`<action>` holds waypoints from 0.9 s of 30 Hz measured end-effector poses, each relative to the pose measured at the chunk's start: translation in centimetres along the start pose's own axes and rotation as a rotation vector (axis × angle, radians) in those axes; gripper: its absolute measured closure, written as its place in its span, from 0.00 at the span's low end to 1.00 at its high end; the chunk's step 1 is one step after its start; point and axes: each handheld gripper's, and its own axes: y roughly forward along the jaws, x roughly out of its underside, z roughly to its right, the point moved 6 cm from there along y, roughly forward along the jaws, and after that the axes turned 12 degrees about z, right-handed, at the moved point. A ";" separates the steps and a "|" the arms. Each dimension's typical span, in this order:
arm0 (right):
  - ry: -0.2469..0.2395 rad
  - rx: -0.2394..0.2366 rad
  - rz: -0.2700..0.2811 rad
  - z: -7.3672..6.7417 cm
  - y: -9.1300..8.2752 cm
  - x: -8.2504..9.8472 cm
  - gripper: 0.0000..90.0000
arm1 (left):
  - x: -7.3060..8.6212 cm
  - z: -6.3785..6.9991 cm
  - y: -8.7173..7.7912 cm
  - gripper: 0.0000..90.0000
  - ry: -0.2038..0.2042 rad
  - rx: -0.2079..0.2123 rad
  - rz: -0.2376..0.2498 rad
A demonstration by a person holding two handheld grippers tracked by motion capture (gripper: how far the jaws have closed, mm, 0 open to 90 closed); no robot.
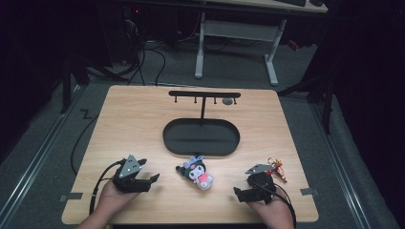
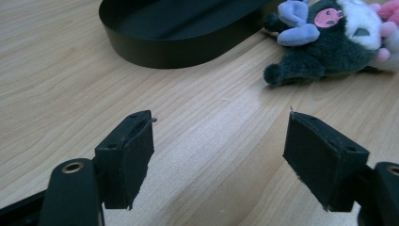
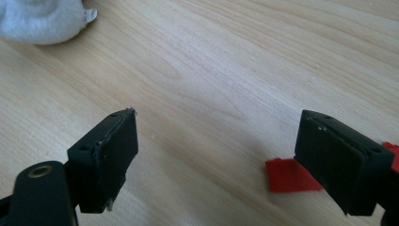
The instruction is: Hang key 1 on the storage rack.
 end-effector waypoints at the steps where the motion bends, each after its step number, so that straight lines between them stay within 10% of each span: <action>1: 0.000 0.003 -0.006 0.0 -0.3 -0.1 0.16 | 0.0 0.0 0.0 0.28 -0.001 0.002 0.000; 27: 0.038 0.066 -0.153 3.6 -4.3 1.0 0.25 | -0.8 0.7 -0.3 0.27 0.011 0.032 0.013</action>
